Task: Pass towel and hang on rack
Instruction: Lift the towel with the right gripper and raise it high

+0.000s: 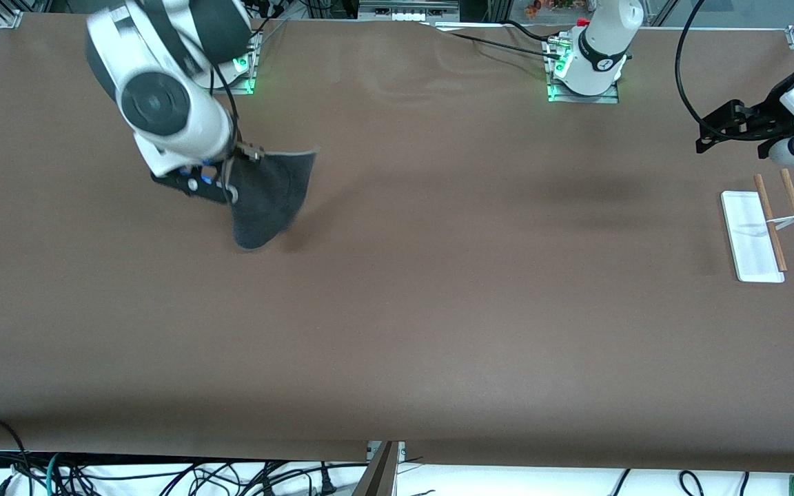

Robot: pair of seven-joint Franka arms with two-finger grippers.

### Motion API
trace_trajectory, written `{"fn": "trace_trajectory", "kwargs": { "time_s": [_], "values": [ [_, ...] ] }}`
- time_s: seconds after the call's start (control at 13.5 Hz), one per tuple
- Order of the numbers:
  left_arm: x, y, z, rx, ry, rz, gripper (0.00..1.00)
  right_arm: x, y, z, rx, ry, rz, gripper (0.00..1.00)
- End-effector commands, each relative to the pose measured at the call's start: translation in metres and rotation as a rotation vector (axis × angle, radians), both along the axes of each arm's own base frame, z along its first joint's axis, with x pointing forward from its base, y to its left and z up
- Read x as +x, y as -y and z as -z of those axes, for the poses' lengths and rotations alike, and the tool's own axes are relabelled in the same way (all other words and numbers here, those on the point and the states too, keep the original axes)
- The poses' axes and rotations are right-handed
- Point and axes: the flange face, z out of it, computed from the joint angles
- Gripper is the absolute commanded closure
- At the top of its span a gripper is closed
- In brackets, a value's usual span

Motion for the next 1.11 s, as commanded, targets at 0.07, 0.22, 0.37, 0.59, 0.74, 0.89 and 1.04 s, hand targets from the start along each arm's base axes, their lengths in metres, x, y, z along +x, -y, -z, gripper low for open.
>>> {"fn": "trace_trajectory", "kwargs": {
  "time_s": [0.07, 0.22, 0.37, 0.59, 0.74, 0.89, 1.04],
  "values": [
    [-0.003, 0.006, -0.008, -0.025, -0.002, 0.021, 0.0, -0.014, -0.011, -0.088, 0.188, -0.014, -0.026, 1.0],
    [-0.002, 0.008, -0.008, -0.049, -0.001, 0.055, 0.0, -0.019, -0.017, -0.113, 0.244, 0.014, -0.038, 1.0],
    [0.0, 0.011, -0.004, -0.092, -0.006, 0.098, 0.0, -0.031, -0.039, -0.135, 0.284, 0.059, -0.086, 1.0],
    [0.003, 0.017, 0.0, -0.186, -0.007, 0.153, 0.0, -0.051, -0.076, -0.165, 0.363, 0.14, -0.152, 1.0],
    [0.009, 0.025, 0.009, -0.248, -0.018, 0.193, 0.0, -0.058, -0.098, -0.176, 0.41, 0.198, -0.12, 1.0],
    [0.013, 0.032, 0.018, -0.272, -0.029, 0.237, 0.0, -0.07, -0.116, -0.195, 0.471, 0.254, -0.132, 1.0],
    [0.018, 0.035, 0.025, -0.281, -0.026, 0.312, 0.0, -0.088, -0.138, -0.225, 0.562, 0.318, -0.111, 1.0]
  ]
}}
